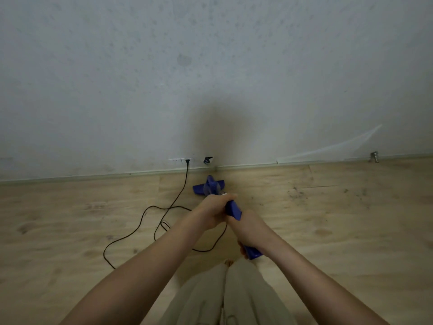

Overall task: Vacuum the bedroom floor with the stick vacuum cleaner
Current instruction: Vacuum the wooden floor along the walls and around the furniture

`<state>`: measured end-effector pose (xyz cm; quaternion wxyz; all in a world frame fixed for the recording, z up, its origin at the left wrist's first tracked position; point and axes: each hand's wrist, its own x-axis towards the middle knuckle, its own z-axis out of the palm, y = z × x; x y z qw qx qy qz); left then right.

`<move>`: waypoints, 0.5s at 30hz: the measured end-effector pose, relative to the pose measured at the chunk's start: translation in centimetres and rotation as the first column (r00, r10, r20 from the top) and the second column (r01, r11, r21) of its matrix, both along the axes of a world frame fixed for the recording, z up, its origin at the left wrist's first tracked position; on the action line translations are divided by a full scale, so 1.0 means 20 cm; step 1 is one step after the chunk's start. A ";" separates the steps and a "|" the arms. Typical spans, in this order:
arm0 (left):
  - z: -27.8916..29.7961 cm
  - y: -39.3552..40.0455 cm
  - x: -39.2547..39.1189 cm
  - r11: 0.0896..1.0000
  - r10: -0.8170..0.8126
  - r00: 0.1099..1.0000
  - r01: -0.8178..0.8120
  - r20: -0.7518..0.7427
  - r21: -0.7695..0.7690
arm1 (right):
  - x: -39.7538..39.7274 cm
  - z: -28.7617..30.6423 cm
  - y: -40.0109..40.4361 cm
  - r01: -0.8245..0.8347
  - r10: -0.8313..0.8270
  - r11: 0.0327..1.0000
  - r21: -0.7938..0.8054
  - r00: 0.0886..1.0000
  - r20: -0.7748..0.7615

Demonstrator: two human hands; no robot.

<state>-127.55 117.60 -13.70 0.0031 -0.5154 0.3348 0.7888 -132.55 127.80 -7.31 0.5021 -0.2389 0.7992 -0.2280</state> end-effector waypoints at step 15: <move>-0.06 -0.04 0.11 0.999 -0.049 0.997 0.050 -0.058 0.022 | 0.16 -0.15 0.00 0.142 -0.139 0.988 -0.064 0.989 0.044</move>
